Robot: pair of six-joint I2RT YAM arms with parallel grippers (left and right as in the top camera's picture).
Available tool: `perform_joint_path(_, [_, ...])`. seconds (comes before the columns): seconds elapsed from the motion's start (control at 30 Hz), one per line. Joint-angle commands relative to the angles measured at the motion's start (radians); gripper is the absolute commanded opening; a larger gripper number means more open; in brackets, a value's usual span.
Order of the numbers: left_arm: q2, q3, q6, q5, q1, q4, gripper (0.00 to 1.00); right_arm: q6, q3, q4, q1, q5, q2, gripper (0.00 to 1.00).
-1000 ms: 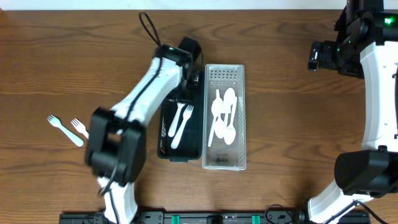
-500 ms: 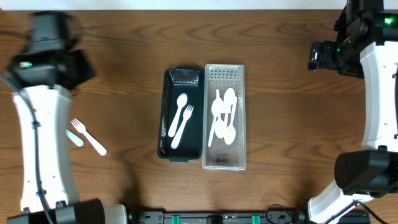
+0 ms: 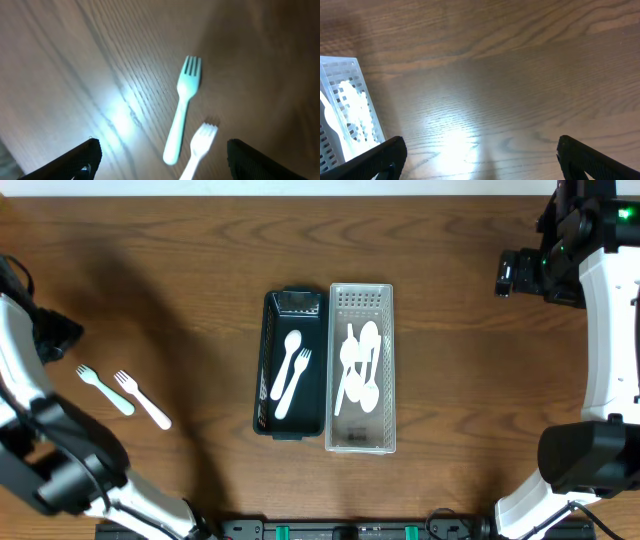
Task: Pack container
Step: 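Return the left gripper left and grasp a white fork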
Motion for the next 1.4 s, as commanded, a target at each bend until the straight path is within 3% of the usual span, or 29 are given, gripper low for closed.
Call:
perform_joint_path(0.0, [0.086, -0.007, -0.014, 0.021, 0.002, 0.01, 0.83, -0.014, -0.006, -0.005, -0.005, 0.006, 0.006, 0.99])
perform_joint_path(0.23, [0.227, -0.007, 0.038, 0.125, 0.002, 0.092, 0.83, -0.006, -0.006, -0.012, -0.005, 0.0, 0.006, 0.98])
perform_joint_path(0.8, [0.319, -0.041, 0.076, 0.126, 0.002, 0.168, 0.83, -0.006, -0.006, -0.012, -0.005, 0.0, 0.006, 0.98])
perform_joint_path(1.07, [0.319, -0.053, 0.076, 0.126, 0.004, 0.194, 0.66, -0.006, -0.006, -0.012, -0.005, 0.0, 0.006, 0.98])
perform_joint_path(1.37, [0.319, -0.131, 0.076, 0.126, 0.013, 0.243, 0.65, -0.006, -0.006, -0.012, -0.005, 0.001, 0.006, 0.98])
